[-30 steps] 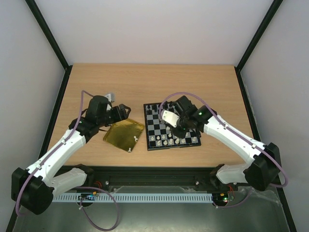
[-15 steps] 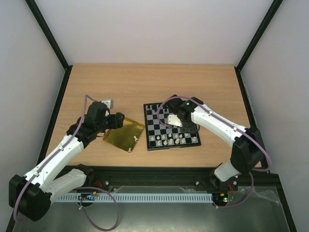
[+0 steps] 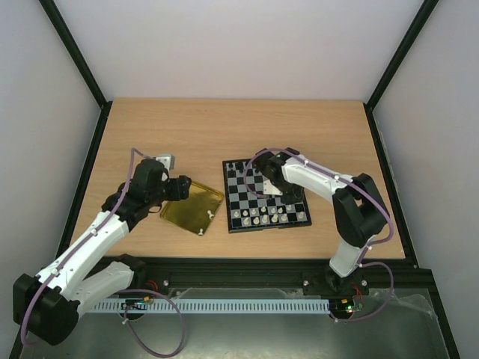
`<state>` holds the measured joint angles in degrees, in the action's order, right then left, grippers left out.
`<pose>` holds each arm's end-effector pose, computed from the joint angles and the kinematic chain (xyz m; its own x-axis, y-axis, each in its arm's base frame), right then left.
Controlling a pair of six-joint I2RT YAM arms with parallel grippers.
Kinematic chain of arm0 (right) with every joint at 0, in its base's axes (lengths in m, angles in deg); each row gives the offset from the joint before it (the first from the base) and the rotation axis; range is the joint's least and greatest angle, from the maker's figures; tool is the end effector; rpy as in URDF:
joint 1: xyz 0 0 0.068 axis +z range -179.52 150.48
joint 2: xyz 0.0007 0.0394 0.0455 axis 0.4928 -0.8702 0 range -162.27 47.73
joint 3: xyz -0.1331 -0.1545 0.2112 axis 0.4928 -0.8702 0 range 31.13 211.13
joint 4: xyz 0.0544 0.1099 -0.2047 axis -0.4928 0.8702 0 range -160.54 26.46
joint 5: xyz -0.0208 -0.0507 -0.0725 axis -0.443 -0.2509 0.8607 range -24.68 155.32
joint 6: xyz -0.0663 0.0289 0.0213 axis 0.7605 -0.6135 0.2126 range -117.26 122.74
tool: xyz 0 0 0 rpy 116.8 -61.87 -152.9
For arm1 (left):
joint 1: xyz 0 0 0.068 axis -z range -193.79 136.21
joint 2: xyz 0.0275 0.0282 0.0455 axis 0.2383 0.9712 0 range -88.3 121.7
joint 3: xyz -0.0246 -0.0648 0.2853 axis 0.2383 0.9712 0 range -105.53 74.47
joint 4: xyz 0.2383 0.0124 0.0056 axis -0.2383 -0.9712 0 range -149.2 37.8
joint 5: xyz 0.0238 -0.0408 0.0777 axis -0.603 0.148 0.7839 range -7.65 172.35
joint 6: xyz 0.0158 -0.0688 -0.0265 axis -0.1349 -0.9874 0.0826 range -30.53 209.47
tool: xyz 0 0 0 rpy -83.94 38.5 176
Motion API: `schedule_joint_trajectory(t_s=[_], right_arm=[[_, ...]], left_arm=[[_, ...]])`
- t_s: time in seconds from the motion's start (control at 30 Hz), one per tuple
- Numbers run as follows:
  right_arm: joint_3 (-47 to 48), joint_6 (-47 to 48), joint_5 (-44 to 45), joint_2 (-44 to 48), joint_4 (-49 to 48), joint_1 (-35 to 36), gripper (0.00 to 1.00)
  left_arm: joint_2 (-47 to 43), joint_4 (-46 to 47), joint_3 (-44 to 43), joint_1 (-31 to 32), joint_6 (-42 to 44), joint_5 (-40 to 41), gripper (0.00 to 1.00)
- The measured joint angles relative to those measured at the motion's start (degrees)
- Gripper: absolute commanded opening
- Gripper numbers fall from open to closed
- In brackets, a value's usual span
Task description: Set up the chess pieces on the board
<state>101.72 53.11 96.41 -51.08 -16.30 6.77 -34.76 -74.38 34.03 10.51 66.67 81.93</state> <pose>0.2639 0.1531 0.2168 -0.1614 -0.9367 0.3106 -0.9038 0.0139 -0.4278 0.1740 -0.0791 0.2722 -0.6468 -0.1333 -0.7509 0.1804 0.9299 -0.3205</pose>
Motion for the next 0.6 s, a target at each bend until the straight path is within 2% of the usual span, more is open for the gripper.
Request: schedule_joint_trajectory(t_s=[0.23,0.43,0.6], right_arm=[[0.09,0.76,-0.92,-4.83,-1.01,-0.85,0.09],[0.39,1.03,-1.53,-6.8,-2.62,-1.84,0.18],[1.22,1.64,-2.54,-6.8,-3.61,-2.78,0.3]], left_arm=[[0.48,0.0,0.02,0.0,0.42,-0.07,0.78],[1.09,0.0,0.02,0.0,0.7,-0.52,0.78],[2.16,0.0,0.02,-0.22,0.81,-0.9,0.78]])
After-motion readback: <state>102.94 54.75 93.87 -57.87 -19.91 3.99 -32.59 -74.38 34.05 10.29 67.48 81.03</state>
